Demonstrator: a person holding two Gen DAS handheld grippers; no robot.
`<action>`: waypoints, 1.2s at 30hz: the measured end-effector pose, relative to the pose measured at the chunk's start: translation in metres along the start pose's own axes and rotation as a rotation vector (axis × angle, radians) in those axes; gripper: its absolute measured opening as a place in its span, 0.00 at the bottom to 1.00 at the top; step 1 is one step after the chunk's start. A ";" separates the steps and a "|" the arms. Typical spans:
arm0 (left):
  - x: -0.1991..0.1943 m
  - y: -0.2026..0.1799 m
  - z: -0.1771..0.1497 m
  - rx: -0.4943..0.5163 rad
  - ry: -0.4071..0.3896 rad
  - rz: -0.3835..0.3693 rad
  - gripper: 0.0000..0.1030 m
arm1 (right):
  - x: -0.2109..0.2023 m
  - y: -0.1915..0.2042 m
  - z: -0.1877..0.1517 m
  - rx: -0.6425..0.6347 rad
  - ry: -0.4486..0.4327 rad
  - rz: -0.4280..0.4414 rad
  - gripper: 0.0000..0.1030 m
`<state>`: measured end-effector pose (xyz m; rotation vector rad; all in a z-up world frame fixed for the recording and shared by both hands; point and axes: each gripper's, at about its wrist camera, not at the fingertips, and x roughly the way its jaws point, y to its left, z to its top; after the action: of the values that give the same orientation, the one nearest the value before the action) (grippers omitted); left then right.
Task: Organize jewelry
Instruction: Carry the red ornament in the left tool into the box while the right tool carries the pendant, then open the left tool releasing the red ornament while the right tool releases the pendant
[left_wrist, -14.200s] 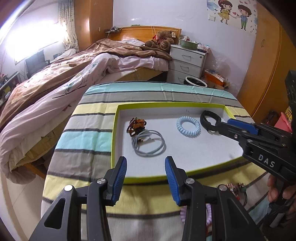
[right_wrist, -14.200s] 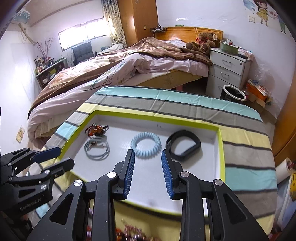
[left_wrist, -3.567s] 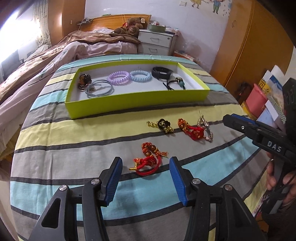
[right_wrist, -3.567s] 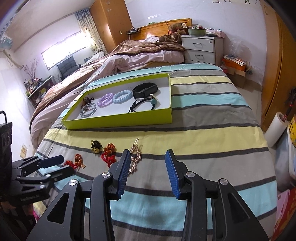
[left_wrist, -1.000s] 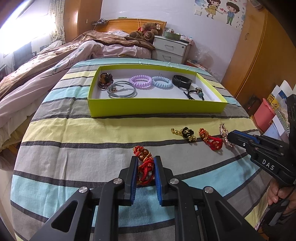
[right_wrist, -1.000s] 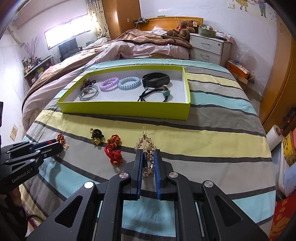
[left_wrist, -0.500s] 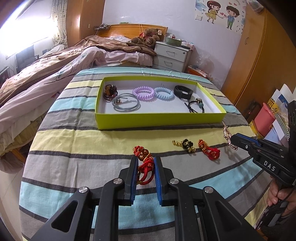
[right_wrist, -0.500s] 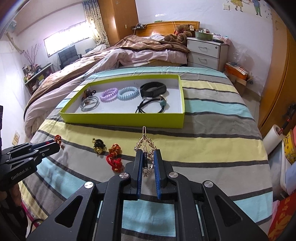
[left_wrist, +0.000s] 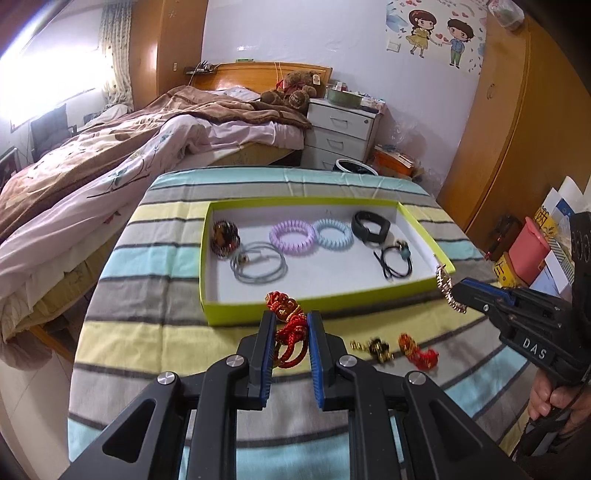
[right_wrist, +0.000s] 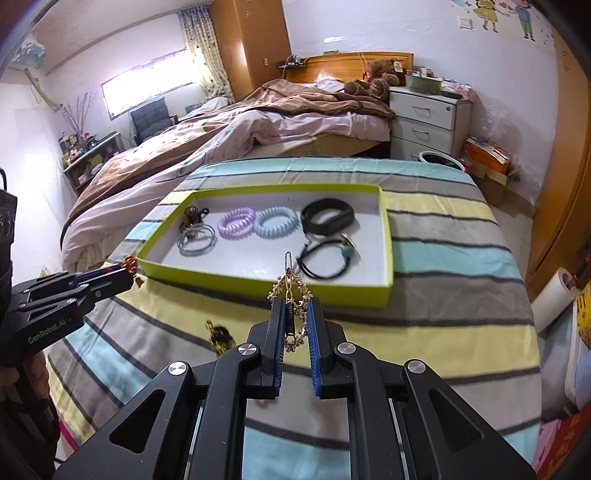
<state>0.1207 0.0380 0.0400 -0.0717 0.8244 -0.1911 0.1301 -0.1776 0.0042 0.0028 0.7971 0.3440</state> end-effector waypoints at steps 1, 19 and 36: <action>0.002 0.001 0.004 -0.002 0.000 -0.003 0.17 | 0.003 0.002 0.003 -0.004 0.002 0.005 0.12; 0.058 0.013 0.044 -0.006 0.045 -0.015 0.17 | 0.065 0.013 0.042 -0.071 0.068 0.040 0.12; 0.093 0.021 0.035 -0.033 0.132 -0.013 0.17 | 0.094 0.015 0.041 -0.106 0.133 0.022 0.12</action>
<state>0.2111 0.0399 -0.0062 -0.0964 0.9587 -0.1956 0.2149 -0.1300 -0.0313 -0.1119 0.9098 0.4100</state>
